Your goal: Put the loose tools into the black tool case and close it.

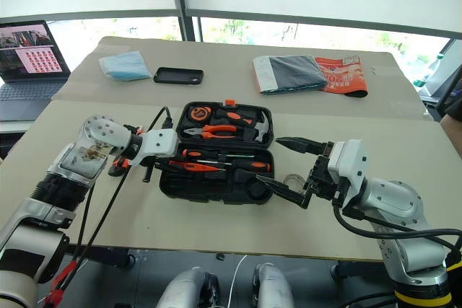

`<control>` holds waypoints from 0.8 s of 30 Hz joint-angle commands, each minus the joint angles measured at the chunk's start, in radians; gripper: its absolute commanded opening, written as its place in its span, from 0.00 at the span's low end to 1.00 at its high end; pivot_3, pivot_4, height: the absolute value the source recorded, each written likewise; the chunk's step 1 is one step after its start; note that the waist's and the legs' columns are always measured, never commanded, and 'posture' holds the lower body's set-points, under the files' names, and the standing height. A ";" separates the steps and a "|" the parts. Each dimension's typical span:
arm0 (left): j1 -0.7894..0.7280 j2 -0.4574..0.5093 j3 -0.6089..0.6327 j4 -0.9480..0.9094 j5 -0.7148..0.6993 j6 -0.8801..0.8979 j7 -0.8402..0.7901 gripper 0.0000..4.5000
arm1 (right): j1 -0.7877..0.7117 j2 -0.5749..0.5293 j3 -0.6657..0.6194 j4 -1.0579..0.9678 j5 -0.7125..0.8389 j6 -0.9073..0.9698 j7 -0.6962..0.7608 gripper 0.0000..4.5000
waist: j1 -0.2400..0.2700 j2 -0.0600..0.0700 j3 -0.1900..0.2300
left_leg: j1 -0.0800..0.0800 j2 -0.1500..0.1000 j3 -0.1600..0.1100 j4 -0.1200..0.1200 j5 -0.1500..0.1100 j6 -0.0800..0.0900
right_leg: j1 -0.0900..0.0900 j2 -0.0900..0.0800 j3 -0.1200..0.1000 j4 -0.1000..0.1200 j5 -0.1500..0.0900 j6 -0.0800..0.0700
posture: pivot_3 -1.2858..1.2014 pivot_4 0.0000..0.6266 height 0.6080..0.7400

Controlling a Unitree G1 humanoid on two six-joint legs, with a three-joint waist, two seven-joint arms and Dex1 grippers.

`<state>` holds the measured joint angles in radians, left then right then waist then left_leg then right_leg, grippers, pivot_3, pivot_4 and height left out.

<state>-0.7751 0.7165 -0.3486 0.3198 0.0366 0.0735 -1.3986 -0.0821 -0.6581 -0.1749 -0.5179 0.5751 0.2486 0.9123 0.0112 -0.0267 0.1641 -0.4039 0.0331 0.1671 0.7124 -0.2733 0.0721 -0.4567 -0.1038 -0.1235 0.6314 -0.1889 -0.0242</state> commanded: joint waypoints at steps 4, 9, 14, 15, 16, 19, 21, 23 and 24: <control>0.022 0.013 -0.061 0.025 0.058 0.015 -0.041 0.10 | -0.005 -0.005 -0.015 -0.021 0.027 -0.004 0.003 1.00 | -0.001 0.000 0.000 | 0.000 0.000 0.000 0.000 0.000 0.000 | 0.000 0.000 0.000 0.000 0.000 0.000 | 0.52 0.24 1.00; 0.025 -0.021 0.017 0.007 -0.050 0.045 -0.047 0.57 | -0.012 -0.003 -0.009 -0.012 0.026 -0.004 0.007 1.00 | -0.004 0.001 -0.001 | 0.001 0.000 0.000 0.000 0.000 0.000 | 0.000 0.001 0.001 0.000 0.000 0.000 | 0.52 0.24 1.00; 0.006 -0.042 0.133 -0.026 -0.183 0.073 -0.063 0.71 | -0.006 -0.002 -0.005 -0.001 0.029 -0.004 0.017 1.00 | 0.000 0.001 0.000 | -0.001 0.000 0.000 0.001 0.000 0.000 | -0.001 0.000 0.000 0.000 0.000 0.000 | 0.52 0.24 1.00; 0.007 -0.038 0.151 -0.024 -0.202 0.072 -0.065 0.71 | -0.004 -0.003 -0.004 0.001 0.029 -0.004 0.020 1.00 | 0.000 0.001 0.000 | -0.002 0.000 0.000 0.002 0.000 0.000 | -0.001 0.000 -0.001 0.000 0.000 0.000 | 0.52 0.24 1.00; 0.010 -0.035 0.163 -0.023 -0.216 0.075 -0.064 0.71 | -0.003 -0.003 -0.003 0.003 0.029 -0.004 0.021 1.00 | 0.000 0.001 0.000 | -0.003 0.000 0.000 0.003 0.000 0.000 | -0.001 0.000 -0.001 0.000 0.000 0.001 | 0.52 0.24 1.00; 0.028 -0.044 0.177 -0.021 -0.221 0.069 -0.042 0.71 | -0.002 -0.001 -0.004 0.011 0.028 -0.007 0.027 1.00 | 0.000 0.001 0.000 | -0.002 0.000 0.000 0.002 0.000 0.001 | 0.000 0.000 0.000 0.000 0.001 0.001 | 0.52 0.24 1.00; 0.039 -0.070 0.190 -0.005 -0.220 0.066 0.000 0.59 | -0.001 0.002 -0.001 0.013 0.024 -0.009 0.028 1.00 | 0.000 0.001 0.000 | -0.002 0.000 0.000 0.002 0.000 0.001 | 0.000 0.000 0.000 0.000 0.001 0.001 | 0.52 0.24 1.00; 0.054 -0.099 0.202 0.013 -0.233 0.089 0.023 0.45 | -0.001 0.006 0.001 0.015 0.024 -0.006 0.024 1.00 | 0.003 0.001 0.000 | -0.002 0.000 0.000 0.003 0.000 0.001 | 0.000 0.000 0.000 0.000 0.001 0.001 | 0.52 0.24 1.00; 0.064 -0.106 0.198 0.018 -0.229 0.076 0.021 0.37 | 0.000 0.005 0.001 0.016 0.024 -0.006 0.024 1.00 | 0.002 0.001 0.000 | -0.002 0.000 0.000 0.003 -0.001 0.001 | 0.000 0.000 0.000 0.000 0.001 0.001 | 0.52 0.24 1.00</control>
<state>-0.7168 0.6162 -0.1709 0.3368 -0.1703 0.1568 -1.3902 -0.0805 -0.6573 -0.1641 -0.4910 0.5760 0.2489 0.9375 0.0134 -0.0261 0.1639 -0.4059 0.0326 0.1671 0.7151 -0.2738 0.0734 -0.4567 -0.1042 -0.1238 0.6312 -0.1879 -0.0225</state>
